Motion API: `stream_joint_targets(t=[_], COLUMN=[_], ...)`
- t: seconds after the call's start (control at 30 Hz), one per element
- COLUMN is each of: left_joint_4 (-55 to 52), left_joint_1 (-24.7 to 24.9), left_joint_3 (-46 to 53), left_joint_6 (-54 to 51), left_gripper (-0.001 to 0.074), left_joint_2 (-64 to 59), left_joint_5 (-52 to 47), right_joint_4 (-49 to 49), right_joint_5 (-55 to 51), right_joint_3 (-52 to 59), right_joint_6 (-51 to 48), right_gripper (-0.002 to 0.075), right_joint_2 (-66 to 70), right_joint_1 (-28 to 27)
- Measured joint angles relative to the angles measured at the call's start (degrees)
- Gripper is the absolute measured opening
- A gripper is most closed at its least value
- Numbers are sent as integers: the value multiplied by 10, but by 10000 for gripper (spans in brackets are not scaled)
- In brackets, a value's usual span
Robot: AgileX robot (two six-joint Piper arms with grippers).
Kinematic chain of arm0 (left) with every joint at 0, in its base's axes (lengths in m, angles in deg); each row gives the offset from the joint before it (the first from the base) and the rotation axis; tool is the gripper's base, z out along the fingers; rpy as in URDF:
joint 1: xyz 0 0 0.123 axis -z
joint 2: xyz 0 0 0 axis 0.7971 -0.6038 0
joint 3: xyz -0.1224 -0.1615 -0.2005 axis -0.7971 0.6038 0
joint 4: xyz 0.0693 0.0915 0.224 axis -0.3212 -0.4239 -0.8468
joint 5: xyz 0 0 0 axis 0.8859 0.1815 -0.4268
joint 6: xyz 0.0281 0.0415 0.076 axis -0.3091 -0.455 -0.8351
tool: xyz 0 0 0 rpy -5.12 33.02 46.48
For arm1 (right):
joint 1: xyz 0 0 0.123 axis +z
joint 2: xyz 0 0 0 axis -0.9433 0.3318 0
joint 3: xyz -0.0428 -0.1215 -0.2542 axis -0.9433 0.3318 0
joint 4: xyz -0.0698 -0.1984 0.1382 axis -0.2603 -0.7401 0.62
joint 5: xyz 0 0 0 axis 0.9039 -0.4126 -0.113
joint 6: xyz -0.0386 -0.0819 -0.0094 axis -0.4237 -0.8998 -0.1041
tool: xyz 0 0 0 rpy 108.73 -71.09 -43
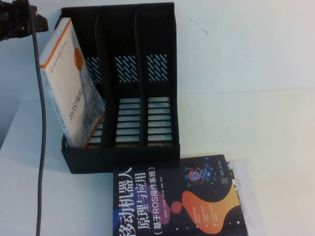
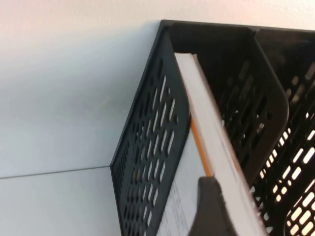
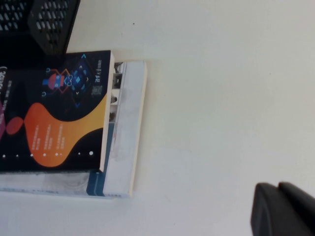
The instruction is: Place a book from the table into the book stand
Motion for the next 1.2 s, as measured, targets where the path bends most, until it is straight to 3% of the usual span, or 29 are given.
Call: stream_joint_targets(t=[0.2, 0.33, 0.4, 0.53, 0.73, 1.0, 1.2], left_joint_4=[-1, -11, -18, -29, -31, -28, -11], left_joint_1=[0, 0, 0, 0, 0, 0, 0], left_joint_3=[0, 0, 0, 0, 52, 291, 455], left_joint_6=[0, 0, -1, -25, -58, -76, -96], left_gripper=[403, 245, 120, 22, 3, -1, -1], left_joint_2=[1, 13, 24, 50, 130, 328, 458], left_joint_5=[-16, -34, -44, -70, -50, 136, 205], right_joint_4=[-6, -34, -48, -63, -67, -46, -10], right_joint_5=[0, 1, 8, 29, 76, 106, 154], right_joint_3=[0, 0, 0, 0, 21, 116, 157], right_joint_6=[0, 0, 0, 0, -11, -13, -13], right_gripper=[0, 0, 0, 0, 0, 0, 0], right_joint_2=[0, 0, 0, 0, -13, -118, -213], right_joint_1=[0, 0, 0, 0, 0, 0, 0])
